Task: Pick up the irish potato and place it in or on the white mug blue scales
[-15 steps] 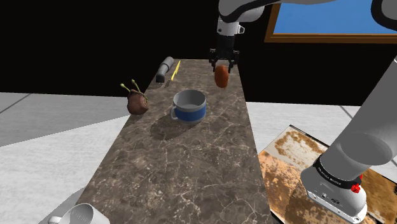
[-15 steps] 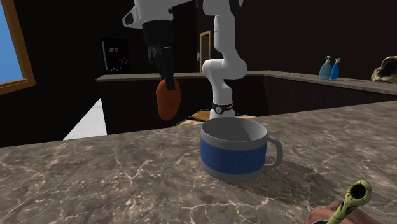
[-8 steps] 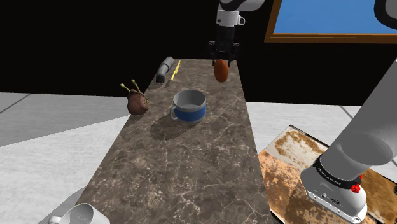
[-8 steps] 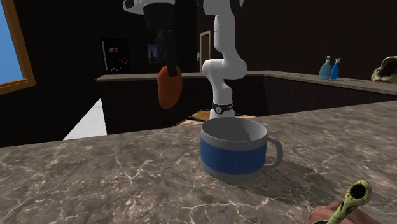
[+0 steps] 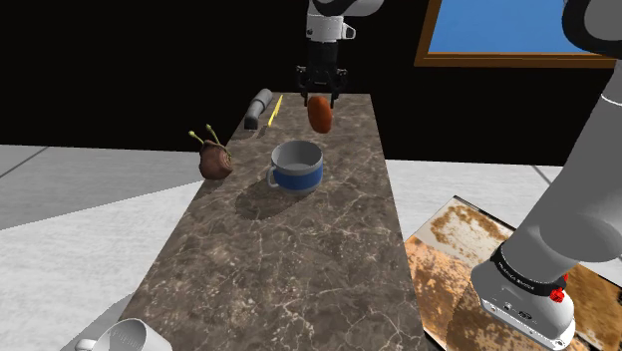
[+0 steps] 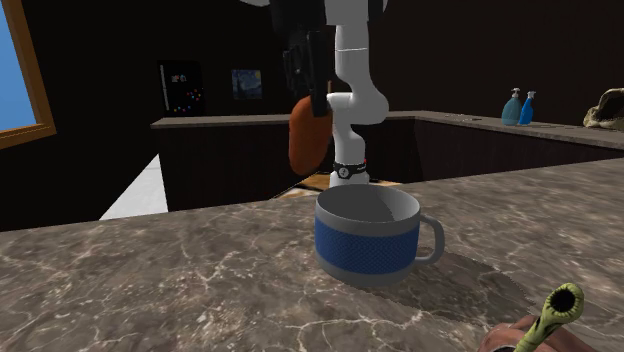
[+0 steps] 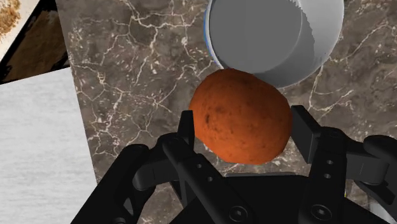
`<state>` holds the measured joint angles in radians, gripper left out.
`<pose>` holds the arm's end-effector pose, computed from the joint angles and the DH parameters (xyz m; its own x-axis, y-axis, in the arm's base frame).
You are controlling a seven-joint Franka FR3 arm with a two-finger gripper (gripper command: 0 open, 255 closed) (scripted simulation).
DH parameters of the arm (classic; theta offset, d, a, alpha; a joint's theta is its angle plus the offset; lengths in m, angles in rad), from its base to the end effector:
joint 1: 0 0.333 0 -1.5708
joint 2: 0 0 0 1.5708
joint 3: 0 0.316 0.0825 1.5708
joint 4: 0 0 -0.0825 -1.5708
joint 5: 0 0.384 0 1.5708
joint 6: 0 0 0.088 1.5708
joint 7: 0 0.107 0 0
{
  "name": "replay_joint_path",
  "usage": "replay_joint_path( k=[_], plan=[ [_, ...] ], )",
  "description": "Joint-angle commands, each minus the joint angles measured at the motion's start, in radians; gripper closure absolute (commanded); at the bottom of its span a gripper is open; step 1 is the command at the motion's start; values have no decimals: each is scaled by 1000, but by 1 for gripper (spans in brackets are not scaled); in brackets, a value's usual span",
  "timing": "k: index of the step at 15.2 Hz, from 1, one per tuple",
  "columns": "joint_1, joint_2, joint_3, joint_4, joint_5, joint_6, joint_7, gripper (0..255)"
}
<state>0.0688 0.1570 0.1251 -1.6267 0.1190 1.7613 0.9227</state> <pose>0.5966 0.1231 0.5243 0.7262 -0.6766 -0.1218 -0.6860 -0.7249 -0.0635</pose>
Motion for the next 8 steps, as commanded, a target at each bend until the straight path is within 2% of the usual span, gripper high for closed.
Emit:
replay_joint_path(
  k=[1, 6, 8],
  plan=[
    [26, 35, 18, 45, -7, -5, 47, 255],
    [94, 131, 53, 188, -30, -40, 153, 255],
    [94, 129, 53, 159, -30, -12, 150, 255]
  ],
)
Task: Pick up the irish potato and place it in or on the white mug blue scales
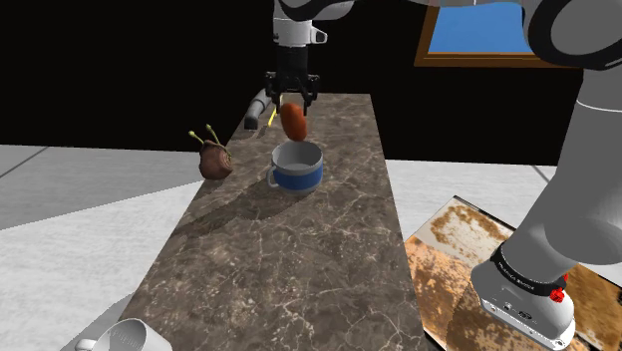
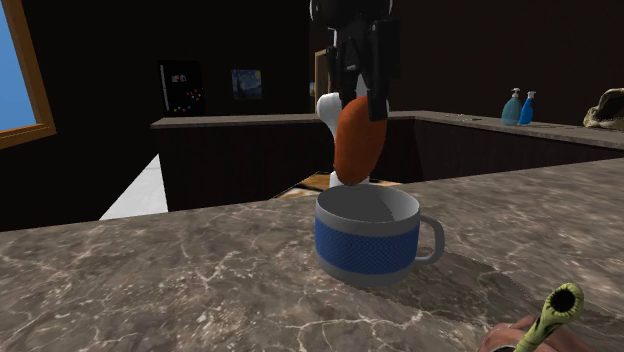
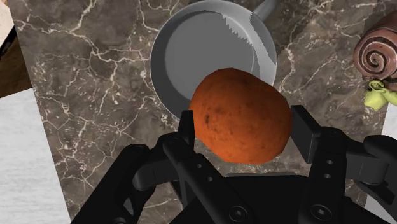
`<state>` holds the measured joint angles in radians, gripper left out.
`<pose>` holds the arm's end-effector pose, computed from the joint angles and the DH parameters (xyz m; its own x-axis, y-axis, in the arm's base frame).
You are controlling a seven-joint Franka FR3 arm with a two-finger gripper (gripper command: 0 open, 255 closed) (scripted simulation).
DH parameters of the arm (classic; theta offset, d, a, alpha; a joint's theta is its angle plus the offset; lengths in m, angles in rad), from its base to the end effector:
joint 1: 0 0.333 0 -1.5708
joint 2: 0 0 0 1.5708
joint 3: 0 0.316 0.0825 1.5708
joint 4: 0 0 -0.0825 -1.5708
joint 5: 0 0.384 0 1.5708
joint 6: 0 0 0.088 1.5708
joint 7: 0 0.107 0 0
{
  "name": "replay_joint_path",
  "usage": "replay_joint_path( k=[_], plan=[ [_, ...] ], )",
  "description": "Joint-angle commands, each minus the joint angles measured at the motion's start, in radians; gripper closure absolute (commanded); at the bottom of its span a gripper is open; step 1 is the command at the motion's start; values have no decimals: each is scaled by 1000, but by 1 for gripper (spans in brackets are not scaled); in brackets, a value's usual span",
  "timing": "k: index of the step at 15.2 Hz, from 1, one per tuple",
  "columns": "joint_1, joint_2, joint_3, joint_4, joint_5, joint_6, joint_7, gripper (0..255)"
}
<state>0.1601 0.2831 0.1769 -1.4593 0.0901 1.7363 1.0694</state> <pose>0.6120 0.2084 0.5248 0.7260 -0.6767 -0.1222 -0.6862 -0.7247 -0.0632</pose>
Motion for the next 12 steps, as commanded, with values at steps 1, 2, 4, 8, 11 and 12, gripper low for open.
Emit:
replay_joint_path(
  k=[1, 2, 4, 8, 11, 12],
  plan=[
    [2, 3, 1, -23, 0, 26, 2, 255],
    [2, 2, 1, -36, 0, 39, 0, 255],
    [2, 3, 1, -63, 1, 66, -3, 255],
    [2, 6, 0, -111, 1, 118, -8, 255],
    [2, 11, 0, -145, 2, 156, -12, 255],
    [2, 14, 0, -155, 2, 168, -13, 255]
  ],
)
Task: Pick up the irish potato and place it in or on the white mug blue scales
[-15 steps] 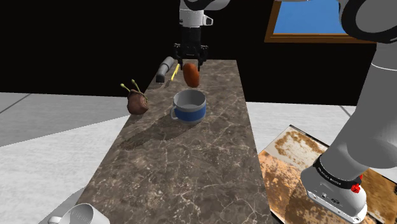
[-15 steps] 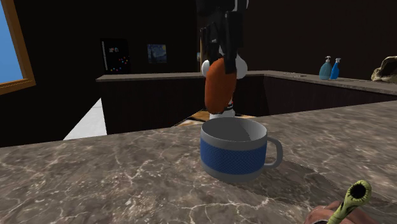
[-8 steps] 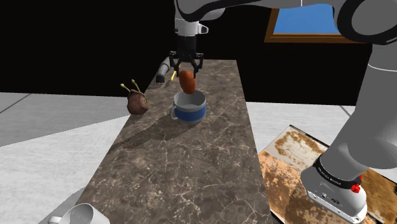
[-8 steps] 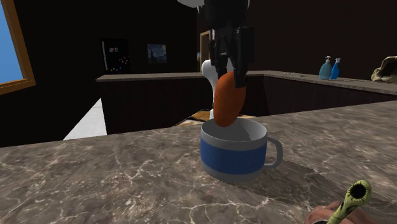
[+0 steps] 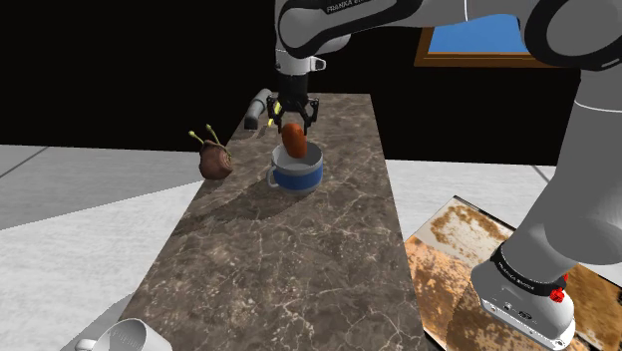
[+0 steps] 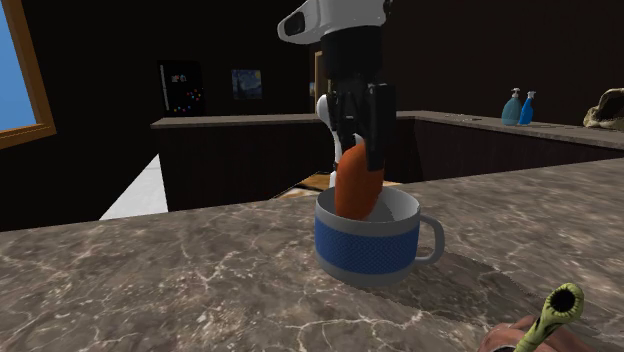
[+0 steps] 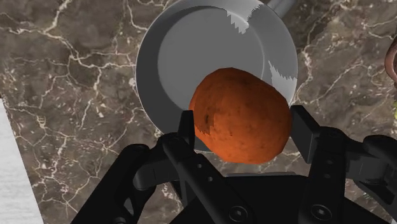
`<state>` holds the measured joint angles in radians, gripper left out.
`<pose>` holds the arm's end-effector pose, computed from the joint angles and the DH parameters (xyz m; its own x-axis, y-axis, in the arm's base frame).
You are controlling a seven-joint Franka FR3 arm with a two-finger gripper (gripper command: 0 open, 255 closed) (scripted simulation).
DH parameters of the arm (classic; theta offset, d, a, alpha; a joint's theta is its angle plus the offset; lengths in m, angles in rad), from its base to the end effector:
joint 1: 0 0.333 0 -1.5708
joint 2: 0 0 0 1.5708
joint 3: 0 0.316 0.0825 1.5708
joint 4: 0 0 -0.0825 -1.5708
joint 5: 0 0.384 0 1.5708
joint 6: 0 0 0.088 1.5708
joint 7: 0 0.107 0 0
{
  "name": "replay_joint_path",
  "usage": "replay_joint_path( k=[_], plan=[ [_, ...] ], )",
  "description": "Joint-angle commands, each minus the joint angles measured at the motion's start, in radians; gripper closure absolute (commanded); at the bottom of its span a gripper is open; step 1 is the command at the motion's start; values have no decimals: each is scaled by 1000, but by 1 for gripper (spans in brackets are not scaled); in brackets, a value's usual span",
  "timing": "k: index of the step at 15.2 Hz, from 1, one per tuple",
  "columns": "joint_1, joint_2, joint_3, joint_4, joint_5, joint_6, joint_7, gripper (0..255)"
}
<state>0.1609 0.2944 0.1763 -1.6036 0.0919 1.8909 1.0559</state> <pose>0.6126 0.2099 0.4618 0.7253 -0.6774 -0.1225 -0.6869 -0.7241 -0.0630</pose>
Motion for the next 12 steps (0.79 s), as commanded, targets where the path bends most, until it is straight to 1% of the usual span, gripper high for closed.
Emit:
replay_joint_path(
  k=[1, 2, 10, 11, 12],
  plan=[
    [1, 5, 0, -21, 0, 26, -1, 255],
    [1, 9, 0, -37, 0, 46, -3, 255],
    [1, 9, 0, -37, 0, 46, -3, 255],
    [1, 9, 0, -37, 0, 46, -3, 0],
    [1, 9, 0, -37, 0, 46, -3, 0]
  ],
)
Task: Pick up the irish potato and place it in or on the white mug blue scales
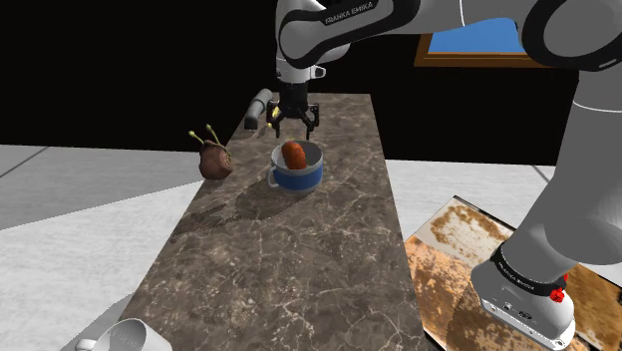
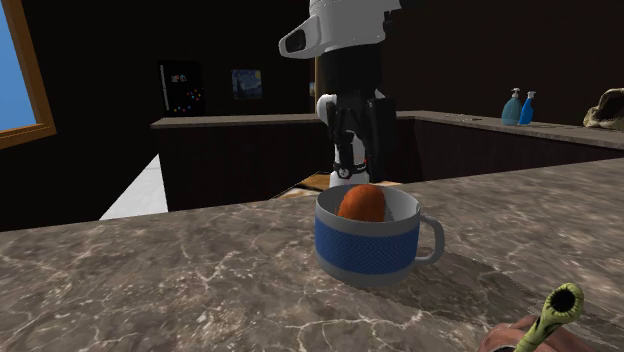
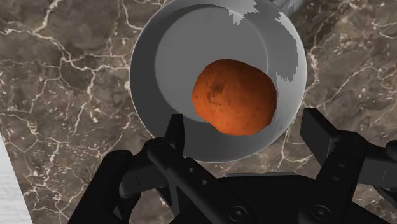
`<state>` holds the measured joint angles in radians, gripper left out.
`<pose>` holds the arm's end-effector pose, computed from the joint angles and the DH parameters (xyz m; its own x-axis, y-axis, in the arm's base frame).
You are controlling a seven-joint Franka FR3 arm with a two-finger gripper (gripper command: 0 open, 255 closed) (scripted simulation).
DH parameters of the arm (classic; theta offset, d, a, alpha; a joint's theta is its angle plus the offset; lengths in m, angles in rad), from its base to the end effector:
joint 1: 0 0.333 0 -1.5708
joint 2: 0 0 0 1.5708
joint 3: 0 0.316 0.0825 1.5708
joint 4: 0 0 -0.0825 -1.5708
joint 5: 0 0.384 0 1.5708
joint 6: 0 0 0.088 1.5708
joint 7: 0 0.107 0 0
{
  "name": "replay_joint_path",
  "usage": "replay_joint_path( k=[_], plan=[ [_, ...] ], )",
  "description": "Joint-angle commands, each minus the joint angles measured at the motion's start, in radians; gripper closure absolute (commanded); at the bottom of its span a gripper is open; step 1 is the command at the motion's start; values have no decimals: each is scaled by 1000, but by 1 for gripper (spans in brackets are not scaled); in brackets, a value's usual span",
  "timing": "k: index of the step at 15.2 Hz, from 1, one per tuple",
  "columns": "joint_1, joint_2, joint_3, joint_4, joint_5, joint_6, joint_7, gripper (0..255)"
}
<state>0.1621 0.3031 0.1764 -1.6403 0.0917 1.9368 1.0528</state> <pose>0.6124 0.2107 0.4428 0.7254 -0.6774 -0.1221 -0.6868 -0.7241 -0.0635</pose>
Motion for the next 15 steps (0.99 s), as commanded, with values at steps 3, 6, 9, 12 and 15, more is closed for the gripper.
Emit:
replay_joint_path(
  k=[3, 6, 9, 12, 15],
  plan=[
    [0, 0, 0, 0, 0, 0, 0, 0],
    [-4, -11, -1, 52, 0, -63, 0, 0],
    [-8, -16, -3, 104, 0, -121, 1, 0],
    [-8, -16, -3, 104, 0, -121, 1, 0],
    [-8, -16, -3, 104, 0, -121, 1, 0]
  ],
)
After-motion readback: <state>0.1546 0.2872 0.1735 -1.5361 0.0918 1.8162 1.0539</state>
